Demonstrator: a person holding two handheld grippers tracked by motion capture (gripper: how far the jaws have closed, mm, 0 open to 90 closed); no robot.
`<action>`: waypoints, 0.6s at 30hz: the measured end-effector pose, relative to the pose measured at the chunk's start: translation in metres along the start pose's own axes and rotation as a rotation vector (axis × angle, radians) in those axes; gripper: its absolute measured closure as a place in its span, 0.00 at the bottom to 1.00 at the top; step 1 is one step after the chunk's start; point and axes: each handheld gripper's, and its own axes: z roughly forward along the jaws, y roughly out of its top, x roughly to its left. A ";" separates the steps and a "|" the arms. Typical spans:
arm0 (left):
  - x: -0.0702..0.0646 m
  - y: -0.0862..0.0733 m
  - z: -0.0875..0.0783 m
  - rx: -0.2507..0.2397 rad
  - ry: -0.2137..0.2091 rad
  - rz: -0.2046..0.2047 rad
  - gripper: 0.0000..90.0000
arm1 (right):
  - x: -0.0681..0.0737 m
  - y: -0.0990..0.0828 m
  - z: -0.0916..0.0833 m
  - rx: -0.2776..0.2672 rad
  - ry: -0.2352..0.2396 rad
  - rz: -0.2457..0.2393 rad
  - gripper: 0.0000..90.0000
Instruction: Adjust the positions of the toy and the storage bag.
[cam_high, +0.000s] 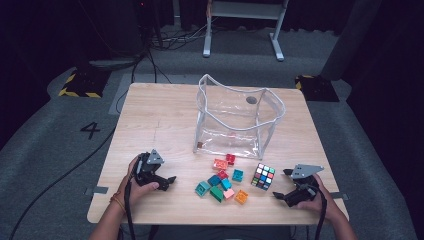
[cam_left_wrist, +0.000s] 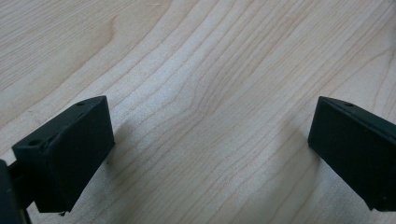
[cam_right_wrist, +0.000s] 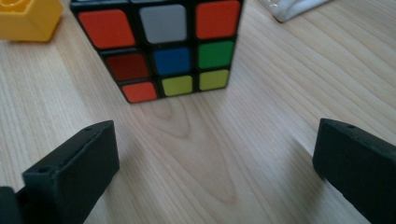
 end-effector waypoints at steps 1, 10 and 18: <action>0.000 0.000 0.000 0.000 0.000 0.000 0.00 | 0.001 0.001 0.001 0.001 0.004 -0.007 0.00; 0.001 0.000 -0.001 0.005 0.011 0.017 0.00 | 0.013 0.017 0.017 -0.003 0.005 -0.013 0.00; 0.001 0.000 -0.001 0.002 0.013 0.016 0.00 | 0.017 0.030 0.027 -0.051 0.025 -0.025 0.25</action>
